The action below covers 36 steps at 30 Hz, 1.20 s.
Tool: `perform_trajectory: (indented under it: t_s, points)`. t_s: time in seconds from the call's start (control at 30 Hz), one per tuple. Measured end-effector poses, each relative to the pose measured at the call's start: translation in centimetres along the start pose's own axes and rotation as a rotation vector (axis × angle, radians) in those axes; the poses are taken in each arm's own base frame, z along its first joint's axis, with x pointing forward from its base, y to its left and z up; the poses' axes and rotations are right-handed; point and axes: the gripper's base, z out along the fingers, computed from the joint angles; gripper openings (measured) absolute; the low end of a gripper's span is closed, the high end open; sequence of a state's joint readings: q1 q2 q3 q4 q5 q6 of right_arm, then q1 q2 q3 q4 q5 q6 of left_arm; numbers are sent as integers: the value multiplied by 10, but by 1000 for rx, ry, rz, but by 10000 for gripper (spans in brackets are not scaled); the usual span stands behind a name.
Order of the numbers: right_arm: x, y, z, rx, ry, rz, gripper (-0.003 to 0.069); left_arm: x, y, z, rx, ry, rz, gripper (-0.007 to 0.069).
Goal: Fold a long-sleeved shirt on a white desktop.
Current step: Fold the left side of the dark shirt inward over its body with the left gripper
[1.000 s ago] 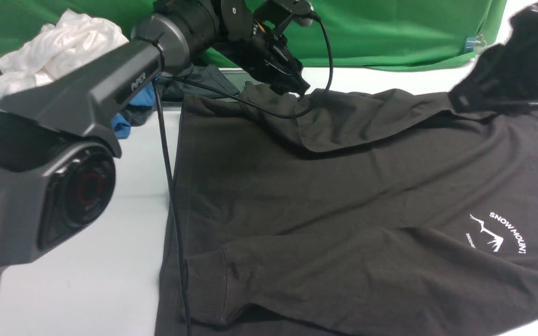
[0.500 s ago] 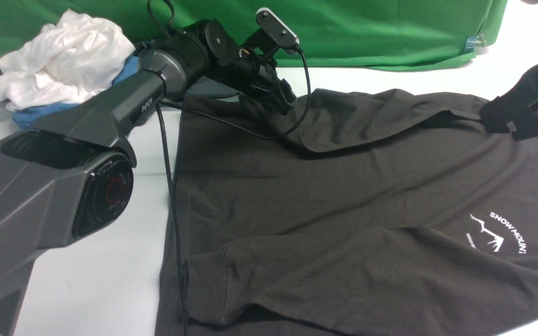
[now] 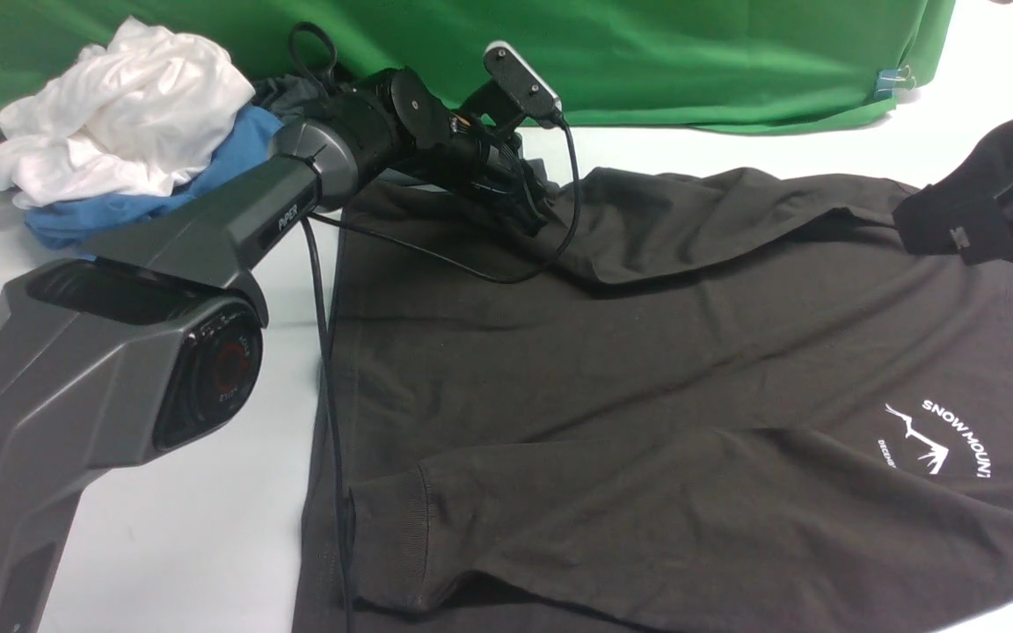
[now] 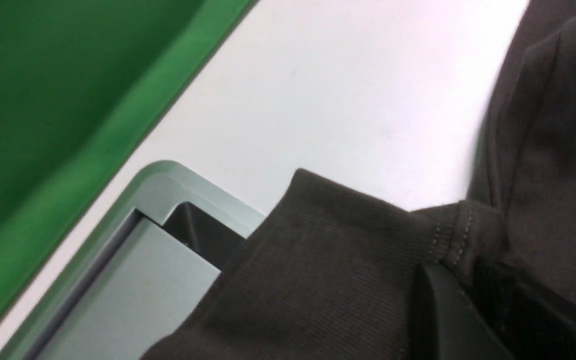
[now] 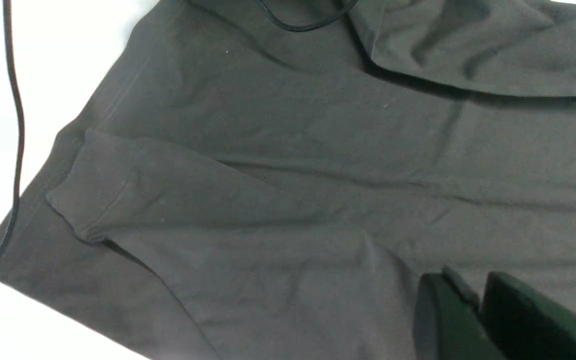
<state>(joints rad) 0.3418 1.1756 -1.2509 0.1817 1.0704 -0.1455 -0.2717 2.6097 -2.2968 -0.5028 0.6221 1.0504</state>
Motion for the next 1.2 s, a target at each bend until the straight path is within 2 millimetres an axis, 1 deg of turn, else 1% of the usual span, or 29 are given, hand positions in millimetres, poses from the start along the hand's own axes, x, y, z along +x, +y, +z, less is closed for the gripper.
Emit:
perform_trajectory:
  t_s: [0.1,0.3,0.63,0.83,0.97,1.0,1.1,1.2]
  points:
    - [0,0,0,0,0,0,136,-4,2,-4,-9,-10,14,48]
    - [0,0,0,0,0,-9,136,-16,6,-16,-26,-35,41,46]
    - [0,0,0,-1,0,-26,139,-22,8,-24,-33,-47,49,46]
    - [-1,0,0,1,-11,-30,144,-19,6,-21,-7,-31,65,55]
    - [-1,0,0,1,-16,-30,145,-13,2,-13,20,-50,107,116]
    - [-1,0,0,0,-16,-29,146,-10,1,-9,31,-60,129,157]
    - [-1,0,0,0,-16,-29,146,-8,0,-4,28,-77,155,221]
    - [-1,0,0,0,-16,-26,146,-7,1,-1,9,-88,163,265]
